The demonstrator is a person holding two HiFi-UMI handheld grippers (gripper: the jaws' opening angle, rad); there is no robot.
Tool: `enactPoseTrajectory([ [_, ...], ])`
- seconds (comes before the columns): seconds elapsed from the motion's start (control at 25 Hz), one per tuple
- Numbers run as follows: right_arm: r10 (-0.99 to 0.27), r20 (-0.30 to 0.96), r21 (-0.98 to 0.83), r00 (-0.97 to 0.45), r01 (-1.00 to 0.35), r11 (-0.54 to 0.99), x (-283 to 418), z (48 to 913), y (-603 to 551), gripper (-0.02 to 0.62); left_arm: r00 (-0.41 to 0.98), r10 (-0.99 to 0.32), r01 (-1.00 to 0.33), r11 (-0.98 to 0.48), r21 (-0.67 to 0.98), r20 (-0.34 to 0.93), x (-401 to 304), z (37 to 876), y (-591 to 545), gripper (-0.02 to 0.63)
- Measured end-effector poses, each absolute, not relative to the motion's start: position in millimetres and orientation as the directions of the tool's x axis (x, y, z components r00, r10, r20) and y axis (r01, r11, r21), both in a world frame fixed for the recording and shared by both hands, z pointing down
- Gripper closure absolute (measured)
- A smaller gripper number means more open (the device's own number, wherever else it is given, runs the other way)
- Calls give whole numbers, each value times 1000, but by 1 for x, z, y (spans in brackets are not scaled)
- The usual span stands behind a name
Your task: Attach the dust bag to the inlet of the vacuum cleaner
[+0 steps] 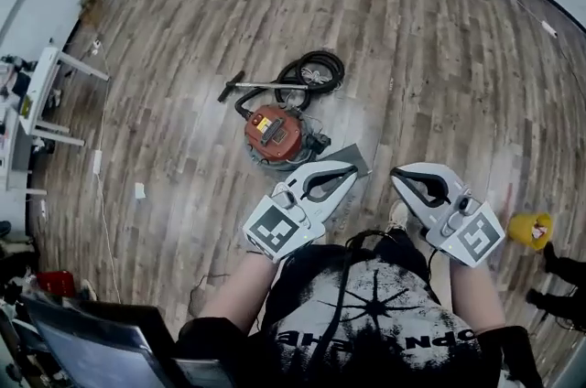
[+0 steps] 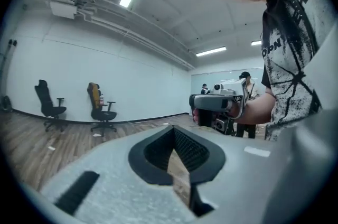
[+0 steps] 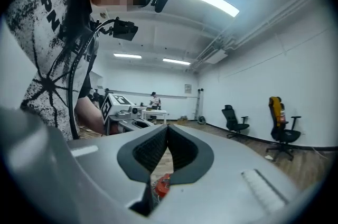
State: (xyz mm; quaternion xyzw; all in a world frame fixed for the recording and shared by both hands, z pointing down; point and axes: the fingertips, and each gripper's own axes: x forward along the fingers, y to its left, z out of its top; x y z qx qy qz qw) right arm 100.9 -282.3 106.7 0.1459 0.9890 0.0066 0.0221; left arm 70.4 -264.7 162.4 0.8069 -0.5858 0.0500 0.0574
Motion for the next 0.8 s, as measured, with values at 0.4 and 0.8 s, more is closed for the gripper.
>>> enactPoseTrajectory([
  [0.4,605,-32,-53,-795,606,794,109,136,-347,588,2,-993,-993,12,114,120,96,173,-335,606],
  [0.8,651,55,-87,-757,646,758,89,163,-355,588,-131,-988,-976,143,163,86,69,175,-320,606],
])
